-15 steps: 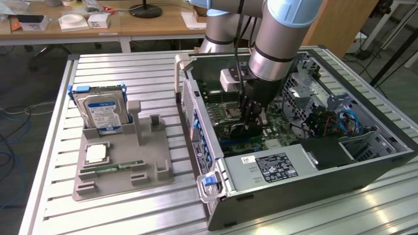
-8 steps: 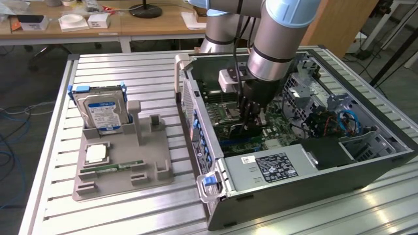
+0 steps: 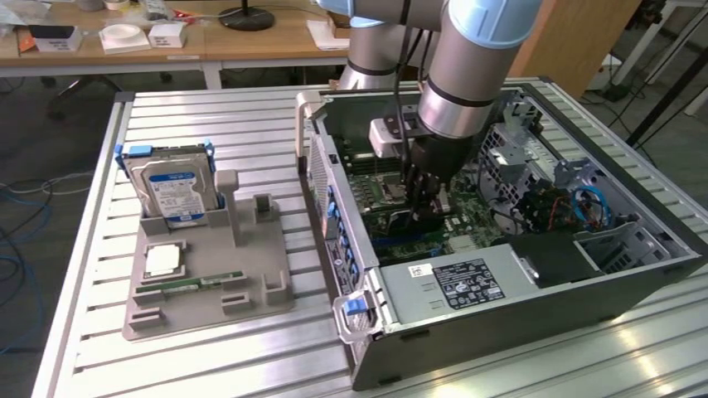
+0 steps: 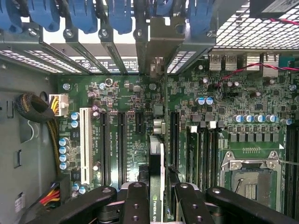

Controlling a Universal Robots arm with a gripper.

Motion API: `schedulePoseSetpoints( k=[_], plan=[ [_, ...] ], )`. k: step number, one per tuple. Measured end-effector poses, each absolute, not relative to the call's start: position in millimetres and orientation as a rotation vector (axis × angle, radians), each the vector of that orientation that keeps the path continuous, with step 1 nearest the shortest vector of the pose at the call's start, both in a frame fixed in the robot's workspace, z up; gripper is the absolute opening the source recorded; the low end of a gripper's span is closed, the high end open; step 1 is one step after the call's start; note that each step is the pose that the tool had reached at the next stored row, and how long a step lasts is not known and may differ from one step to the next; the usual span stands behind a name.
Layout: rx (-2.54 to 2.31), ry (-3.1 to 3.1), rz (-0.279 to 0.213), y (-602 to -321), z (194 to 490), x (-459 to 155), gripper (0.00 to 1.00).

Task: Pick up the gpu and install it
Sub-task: 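Insert the gpu into the slot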

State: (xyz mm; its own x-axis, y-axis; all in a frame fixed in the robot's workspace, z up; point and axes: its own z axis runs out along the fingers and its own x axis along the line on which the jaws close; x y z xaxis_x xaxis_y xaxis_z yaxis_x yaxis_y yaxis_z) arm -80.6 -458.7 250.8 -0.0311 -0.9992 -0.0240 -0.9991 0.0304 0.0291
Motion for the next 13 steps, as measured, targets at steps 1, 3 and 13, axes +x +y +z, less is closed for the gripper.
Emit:
schedulePoseSetpoints(
  k=[1, 3, 13],
  plan=[
    [2.185, -2.253, -0.059, -458.5, 250.8, -80.9, 0.26],
    [2.184, -2.253, -0.058, -458.3, 250.5, -81.9, 0.26],
    [2.185, -2.253, -0.058, -458.2, 249.9, -82.8, 0.26]
  ],
)
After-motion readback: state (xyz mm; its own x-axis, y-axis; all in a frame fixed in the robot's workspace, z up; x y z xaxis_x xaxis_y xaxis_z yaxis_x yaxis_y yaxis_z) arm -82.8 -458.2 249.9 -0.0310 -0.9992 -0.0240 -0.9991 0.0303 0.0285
